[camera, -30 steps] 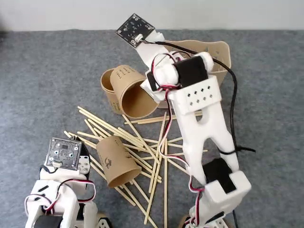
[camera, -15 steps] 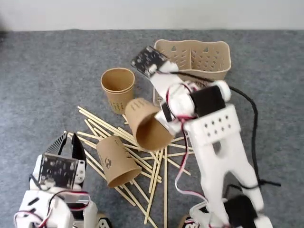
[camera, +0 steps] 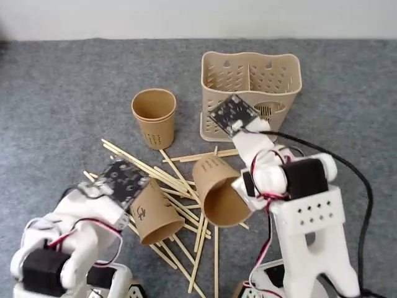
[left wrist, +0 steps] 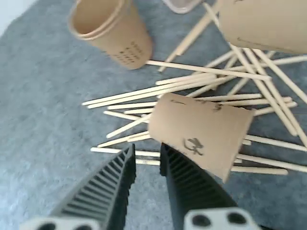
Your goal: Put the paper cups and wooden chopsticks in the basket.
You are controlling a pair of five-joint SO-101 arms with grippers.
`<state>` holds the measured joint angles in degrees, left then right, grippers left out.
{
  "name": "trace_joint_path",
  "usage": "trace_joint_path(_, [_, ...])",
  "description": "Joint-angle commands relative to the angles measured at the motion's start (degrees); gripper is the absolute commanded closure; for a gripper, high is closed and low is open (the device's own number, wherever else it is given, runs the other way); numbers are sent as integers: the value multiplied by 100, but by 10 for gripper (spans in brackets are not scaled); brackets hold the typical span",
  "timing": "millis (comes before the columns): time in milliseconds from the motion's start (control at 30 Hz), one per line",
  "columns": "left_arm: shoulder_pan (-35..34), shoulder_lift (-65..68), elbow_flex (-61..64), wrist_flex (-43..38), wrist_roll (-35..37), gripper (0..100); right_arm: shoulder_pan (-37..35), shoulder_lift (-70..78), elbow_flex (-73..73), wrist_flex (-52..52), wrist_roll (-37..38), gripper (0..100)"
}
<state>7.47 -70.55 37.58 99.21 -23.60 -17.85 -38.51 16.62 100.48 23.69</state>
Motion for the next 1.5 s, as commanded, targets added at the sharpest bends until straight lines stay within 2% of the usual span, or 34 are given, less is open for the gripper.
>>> trace_joint_path(0, [466,185,4,132,-88,867,259,-488,202,224,53,988])
trace_joint_path(133, [563,185,382,-88,-114,802,699,-752,448,207,141,988])
trace_joint_path(333, [774,193,1121,-440,-492,801,1068,-901,730,198,431,988])
trace_joint_path(633, [1116,193,1297,-598,-484,801,1051,-892,818,189,440,988])
trace_joint_path(900, [1143,193,2176,-1204,-484,801,1051,-848,818,189,431,988])
trace_joint_path(1167, [1143,193,2343,-1363,-484,802,1051,-848,818,189,413,988])
trace_joint_path(1367, [1125,185,3055,-1978,-484,855,1051,-848,818,189,404,988])
trace_joint_path(1467, [967,141,2923,-2004,-484,885,1051,-848,818,198,404,988])
